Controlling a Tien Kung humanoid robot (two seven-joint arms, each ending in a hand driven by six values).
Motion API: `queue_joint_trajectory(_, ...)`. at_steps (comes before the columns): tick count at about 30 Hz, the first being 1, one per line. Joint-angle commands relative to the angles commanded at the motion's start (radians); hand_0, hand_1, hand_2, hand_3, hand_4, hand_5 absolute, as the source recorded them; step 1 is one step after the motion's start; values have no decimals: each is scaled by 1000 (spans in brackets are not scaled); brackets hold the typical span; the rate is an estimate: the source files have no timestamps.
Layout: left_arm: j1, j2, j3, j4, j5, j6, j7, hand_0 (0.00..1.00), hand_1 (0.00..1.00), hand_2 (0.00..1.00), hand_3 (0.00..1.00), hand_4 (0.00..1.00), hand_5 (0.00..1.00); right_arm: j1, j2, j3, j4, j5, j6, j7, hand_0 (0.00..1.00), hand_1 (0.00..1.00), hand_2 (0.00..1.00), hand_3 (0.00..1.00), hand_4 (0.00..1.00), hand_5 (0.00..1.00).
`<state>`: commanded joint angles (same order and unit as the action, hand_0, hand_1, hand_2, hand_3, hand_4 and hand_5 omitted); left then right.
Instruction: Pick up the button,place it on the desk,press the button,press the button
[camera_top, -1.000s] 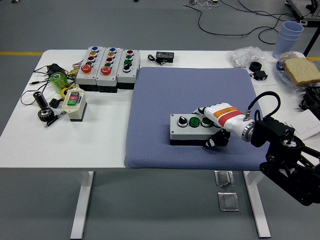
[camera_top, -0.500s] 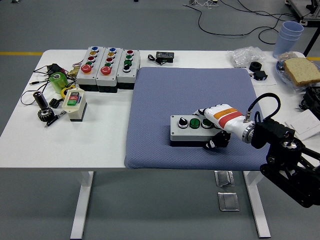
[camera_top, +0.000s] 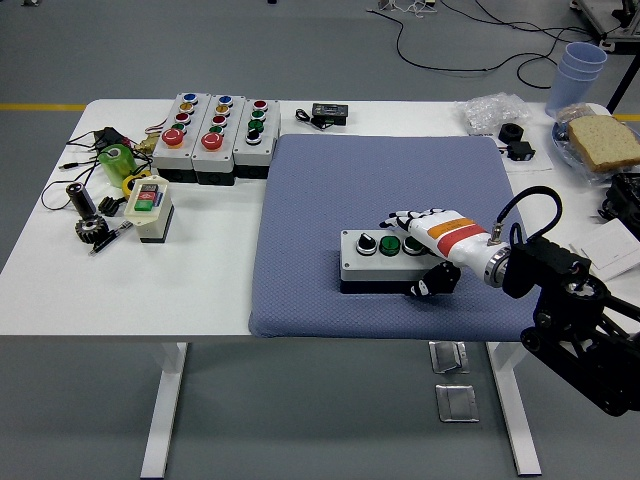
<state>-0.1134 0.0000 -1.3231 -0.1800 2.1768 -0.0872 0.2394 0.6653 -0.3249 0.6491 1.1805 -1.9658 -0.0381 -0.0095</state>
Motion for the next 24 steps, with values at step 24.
queue_joint_trajectory(24,-2,1,-2,0,5,3,0,651,646,643,546,311,849,-121,-88,155,248,45,-158,-6,603,508,667,817,943,230)
